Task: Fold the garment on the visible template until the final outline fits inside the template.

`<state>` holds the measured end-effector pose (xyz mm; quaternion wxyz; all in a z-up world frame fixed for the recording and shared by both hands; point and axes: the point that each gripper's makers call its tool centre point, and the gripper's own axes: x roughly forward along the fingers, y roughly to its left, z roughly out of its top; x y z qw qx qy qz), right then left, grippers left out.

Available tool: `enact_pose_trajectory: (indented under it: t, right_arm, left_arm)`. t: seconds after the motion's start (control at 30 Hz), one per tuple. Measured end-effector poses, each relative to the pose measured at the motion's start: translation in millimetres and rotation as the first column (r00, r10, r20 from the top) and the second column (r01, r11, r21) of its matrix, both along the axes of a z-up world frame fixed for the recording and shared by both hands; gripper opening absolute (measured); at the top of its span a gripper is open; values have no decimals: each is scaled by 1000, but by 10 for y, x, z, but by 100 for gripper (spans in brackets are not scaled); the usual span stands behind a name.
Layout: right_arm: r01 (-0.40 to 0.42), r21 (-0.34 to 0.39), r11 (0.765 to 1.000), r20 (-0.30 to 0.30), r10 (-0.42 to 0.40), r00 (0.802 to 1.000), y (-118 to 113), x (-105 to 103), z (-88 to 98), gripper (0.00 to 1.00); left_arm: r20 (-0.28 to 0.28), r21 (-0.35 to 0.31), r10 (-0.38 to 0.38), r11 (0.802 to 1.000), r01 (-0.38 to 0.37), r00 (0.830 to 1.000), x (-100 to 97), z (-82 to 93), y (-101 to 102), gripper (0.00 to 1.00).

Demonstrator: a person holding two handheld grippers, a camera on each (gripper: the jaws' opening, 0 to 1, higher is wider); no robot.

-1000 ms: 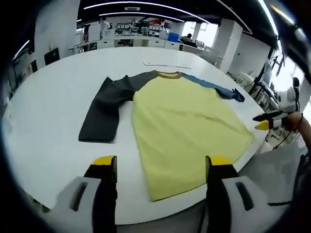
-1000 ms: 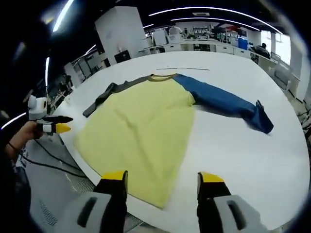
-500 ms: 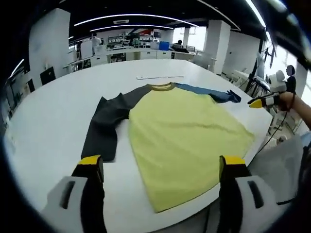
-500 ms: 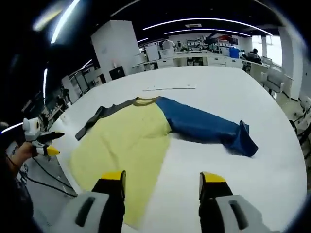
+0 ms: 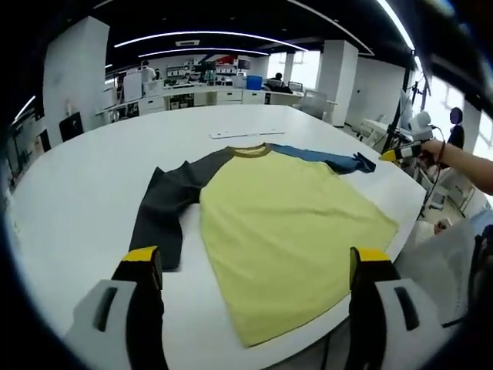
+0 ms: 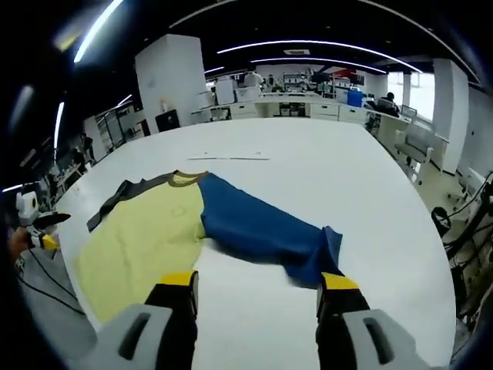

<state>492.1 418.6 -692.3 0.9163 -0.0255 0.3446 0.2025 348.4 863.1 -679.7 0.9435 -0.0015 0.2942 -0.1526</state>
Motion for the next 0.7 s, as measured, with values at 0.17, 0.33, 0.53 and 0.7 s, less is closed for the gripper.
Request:
enact_pose_trajectory:
  t: [0.17,0.33,0.53,0.7]
  right_arm:
    - [-2,-10,1000,0,2,1000,-142,155,-57,55]
    - [17,-11,1000,-33,-18,999,-219,252,-166,43]
    - [27,-58,998,-52,-30,998,-315,374,-302,34]
    - [37,-111,993,-83,-46,995,-437,459,-462,24]
  left_arm:
    - [6,-1,-9,1000,9,1000,11,9,-26,99]
    - [4,7,-4,1000,4,1000,25,16,-38,98]
    - [18,7,11,1000,-11,1000,54,48,-24,96]
    - [13,17,17,1000,-17,1000,68,35,14,95]
